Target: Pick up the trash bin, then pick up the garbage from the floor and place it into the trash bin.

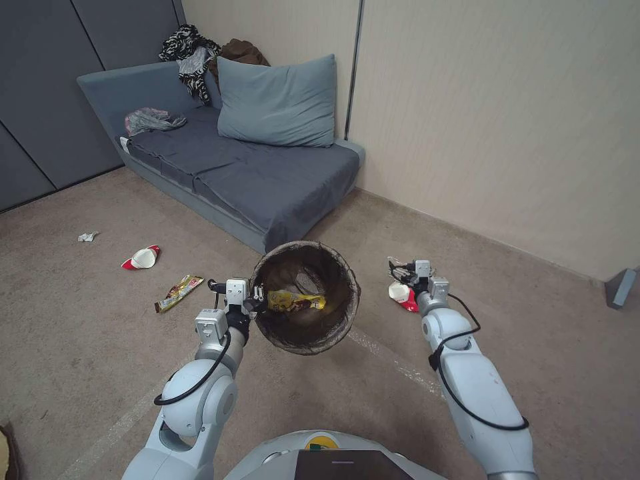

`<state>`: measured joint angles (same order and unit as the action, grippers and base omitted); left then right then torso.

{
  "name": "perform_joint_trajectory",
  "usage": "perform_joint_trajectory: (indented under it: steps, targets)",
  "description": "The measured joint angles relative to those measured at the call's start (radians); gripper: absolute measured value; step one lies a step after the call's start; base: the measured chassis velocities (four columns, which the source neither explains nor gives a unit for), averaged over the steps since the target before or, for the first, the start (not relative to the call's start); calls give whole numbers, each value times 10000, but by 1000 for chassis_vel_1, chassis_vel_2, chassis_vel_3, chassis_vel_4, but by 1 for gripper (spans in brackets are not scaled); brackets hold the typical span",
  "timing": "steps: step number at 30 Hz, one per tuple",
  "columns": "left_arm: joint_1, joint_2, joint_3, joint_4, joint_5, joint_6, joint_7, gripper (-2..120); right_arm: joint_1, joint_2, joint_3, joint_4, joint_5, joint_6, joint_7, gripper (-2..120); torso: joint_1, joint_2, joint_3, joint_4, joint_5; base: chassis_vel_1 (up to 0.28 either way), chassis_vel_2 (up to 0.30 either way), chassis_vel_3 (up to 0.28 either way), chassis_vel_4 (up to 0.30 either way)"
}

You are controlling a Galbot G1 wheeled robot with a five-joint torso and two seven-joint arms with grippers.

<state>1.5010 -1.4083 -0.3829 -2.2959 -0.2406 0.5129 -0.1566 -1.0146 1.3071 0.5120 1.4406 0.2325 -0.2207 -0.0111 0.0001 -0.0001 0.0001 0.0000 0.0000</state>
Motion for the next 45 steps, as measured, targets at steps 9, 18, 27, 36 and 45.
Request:
perform_joint_trajectory:
  steps: [9,18,27,36,45]
  targets:
    - [-4,-23,2,77,36,-13,-13,0,1008,69,-301,-2170,-685,151,-267,100,0,0,0,0,1,0,0,0,0]
    - [-2,-26,-12,96,38,-18,-18,0,1566,109,-494,-3317,-984,144,-338,100,0,0,-1,0,1,0,0,0,0]
    - [21,-33,-38,101,47,-27,-25,0,2646,268,-447,-5046,-1416,237,-333,100,0,0,-1,0,0,0,0,0,0]
    - [67,-40,-71,128,85,-63,-32,0,3550,408,-318,-6596,-1569,189,112,100,0,1,-1,0,0,0,0,0,0]
    - [85,-45,-93,122,84,-73,-63,0,3828,509,-57,-7755,-1934,216,-39,100,0,1,-1,0,0,0,0,0,0]
